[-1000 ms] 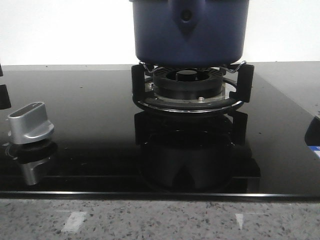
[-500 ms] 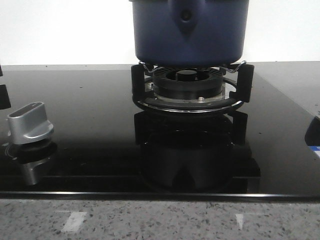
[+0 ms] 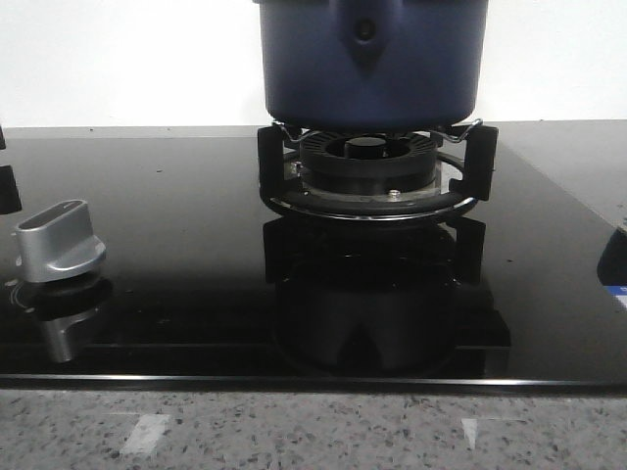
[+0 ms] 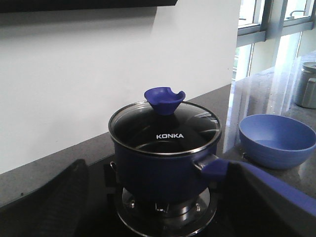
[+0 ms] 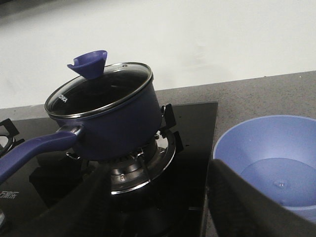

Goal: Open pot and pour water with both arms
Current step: 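Move the left gripper above the blue knob of the glass lid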

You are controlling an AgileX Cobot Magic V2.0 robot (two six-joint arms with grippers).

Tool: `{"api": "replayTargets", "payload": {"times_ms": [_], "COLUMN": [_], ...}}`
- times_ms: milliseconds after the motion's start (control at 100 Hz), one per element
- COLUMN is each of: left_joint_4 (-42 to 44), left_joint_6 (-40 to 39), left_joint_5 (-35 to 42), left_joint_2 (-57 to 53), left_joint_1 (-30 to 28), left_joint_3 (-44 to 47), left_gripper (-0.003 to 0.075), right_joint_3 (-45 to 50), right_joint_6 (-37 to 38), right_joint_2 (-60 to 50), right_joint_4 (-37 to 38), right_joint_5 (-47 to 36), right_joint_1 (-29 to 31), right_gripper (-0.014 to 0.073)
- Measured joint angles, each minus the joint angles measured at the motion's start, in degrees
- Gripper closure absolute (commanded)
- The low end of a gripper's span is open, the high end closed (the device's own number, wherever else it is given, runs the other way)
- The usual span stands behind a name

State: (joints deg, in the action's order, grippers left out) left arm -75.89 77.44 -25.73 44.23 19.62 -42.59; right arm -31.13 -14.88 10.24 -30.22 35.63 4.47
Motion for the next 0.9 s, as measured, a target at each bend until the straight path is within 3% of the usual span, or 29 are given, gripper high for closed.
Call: {"api": "replayTargets", "payload": {"times_ms": [380, 580, 900], "left_joint_4": [-11.2, -12.3, -12.3], "left_joint_6": [16.8, 18.3, 18.7], "left_joint_5": [-8.2, -9.0, -9.0], "left_joint_2": [23.5, 31.2, 33.6], "left_joint_1": [4.9, 6.4, 6.7], "left_joint_3": [-17.4, -21.0, -21.1], "left_gripper": [0.0206, 0.0206, 0.0206], "right_joint_3": [0.0, 0.0, 0.0], "right_joint_6": [0.0, 0.0, 0.0], "right_joint_2": [0.0, 0.0, 0.0], "right_joint_4": [0.0, 0.0, 0.0], "right_joint_5": [0.9, 1.1, 1.1], "right_joint_1": [0.0, 0.0, 0.0], "right_gripper": [0.0205, 0.0211, 0.0211]}}
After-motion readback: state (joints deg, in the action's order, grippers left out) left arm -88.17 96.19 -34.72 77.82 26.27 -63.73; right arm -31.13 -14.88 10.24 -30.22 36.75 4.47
